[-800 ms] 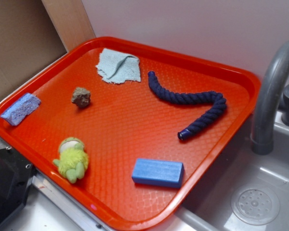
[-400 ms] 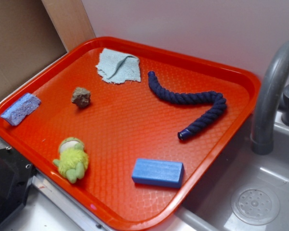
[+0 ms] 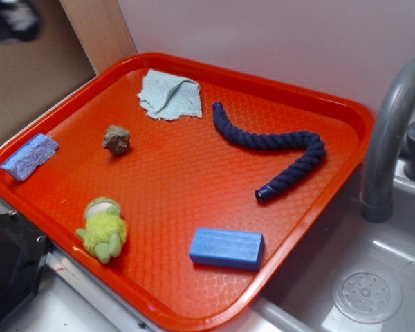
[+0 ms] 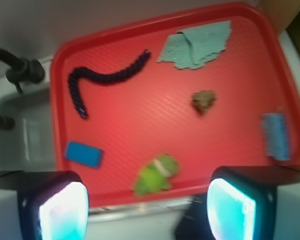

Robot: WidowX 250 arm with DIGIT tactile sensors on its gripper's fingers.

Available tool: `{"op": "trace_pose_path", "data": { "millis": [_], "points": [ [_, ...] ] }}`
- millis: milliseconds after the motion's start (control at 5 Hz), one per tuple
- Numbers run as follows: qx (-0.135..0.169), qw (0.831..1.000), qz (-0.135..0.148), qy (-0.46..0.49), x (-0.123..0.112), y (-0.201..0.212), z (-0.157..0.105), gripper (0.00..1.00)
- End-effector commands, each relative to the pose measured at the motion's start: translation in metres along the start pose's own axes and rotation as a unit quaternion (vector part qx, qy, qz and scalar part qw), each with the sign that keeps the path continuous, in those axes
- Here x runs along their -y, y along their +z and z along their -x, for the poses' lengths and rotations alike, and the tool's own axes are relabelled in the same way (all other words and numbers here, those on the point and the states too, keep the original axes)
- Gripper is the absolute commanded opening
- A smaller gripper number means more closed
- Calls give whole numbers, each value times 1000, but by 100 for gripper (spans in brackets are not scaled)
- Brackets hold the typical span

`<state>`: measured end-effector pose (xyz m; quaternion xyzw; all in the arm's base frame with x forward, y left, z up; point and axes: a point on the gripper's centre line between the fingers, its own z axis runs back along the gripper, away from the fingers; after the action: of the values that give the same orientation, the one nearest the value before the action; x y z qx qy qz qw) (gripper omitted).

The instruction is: Grab the blue rope.

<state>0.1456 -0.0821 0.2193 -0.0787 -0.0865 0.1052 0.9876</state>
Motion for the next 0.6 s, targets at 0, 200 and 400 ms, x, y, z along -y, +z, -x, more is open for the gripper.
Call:
{"op": "trace_pose_path", "data": {
  "millis": [0, 200, 400],
  "points": [
    [98, 971, 4, 219, 44, -34, -52, 100],
    [148, 933, -11, 329, 54, -59, -81, 100],
    [148, 907, -40, 392, 62, -84, -100, 100]
  ]
}}
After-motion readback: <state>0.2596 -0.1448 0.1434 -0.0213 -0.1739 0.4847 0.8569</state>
